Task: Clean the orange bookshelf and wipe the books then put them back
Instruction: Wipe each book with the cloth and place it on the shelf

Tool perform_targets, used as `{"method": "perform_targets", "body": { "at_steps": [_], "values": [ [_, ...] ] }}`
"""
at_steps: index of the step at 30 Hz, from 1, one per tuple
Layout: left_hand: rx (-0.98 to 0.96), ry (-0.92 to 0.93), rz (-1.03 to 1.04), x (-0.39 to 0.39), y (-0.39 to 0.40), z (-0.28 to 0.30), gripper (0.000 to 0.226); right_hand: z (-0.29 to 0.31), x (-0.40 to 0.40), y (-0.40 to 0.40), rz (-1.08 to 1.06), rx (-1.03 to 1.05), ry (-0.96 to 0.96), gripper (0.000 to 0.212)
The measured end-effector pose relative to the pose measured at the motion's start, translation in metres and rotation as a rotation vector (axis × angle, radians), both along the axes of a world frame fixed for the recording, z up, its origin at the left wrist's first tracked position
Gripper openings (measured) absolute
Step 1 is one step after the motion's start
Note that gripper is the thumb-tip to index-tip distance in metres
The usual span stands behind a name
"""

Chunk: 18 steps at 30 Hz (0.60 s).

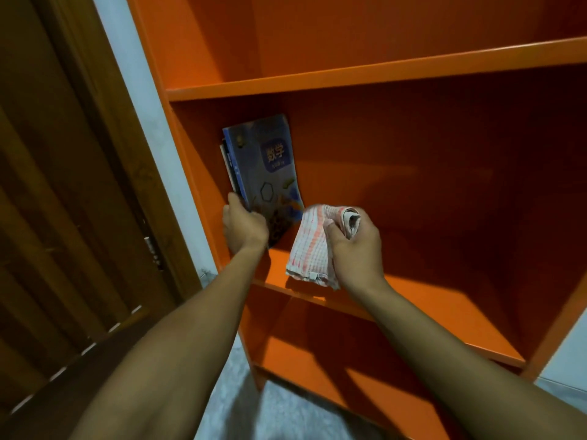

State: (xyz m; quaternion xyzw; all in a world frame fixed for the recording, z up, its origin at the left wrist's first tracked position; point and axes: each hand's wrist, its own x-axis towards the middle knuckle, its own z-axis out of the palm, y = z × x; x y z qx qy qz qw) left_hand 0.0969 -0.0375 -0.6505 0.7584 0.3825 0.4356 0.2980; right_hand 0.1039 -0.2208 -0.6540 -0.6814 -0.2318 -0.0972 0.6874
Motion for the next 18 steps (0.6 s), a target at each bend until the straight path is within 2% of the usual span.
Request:
{"method": "perform_targets", "body": {
  "at_steps": [3,6,8,13,18],
  "values": [
    [0.025,0.195,0.029,-0.002,0.000,0.011,0.044,0.003,-0.001,-0.002,0.019,-0.023,-0.008,0.004],
    [0.032,0.223,0.028,-0.006,-0.003,0.008,0.051,0.004,-0.003,-0.007,0.029,-0.035,0.000,0.005],
    [0.066,0.201,0.004,-0.013,-0.005,0.003,0.047,0.005,-0.005,-0.011,0.040,-0.037,0.006,0.005],
    [0.218,0.080,-0.123,-0.057,-0.001,-0.018,0.021,0.001,-0.027,-0.010,0.118,-0.034,0.028,0.003],
    [0.293,0.077,-0.242,-0.137,0.010,-0.083,0.012,-0.032,-0.069,0.008,0.229,-0.069,0.108,0.014]
  ]
}}
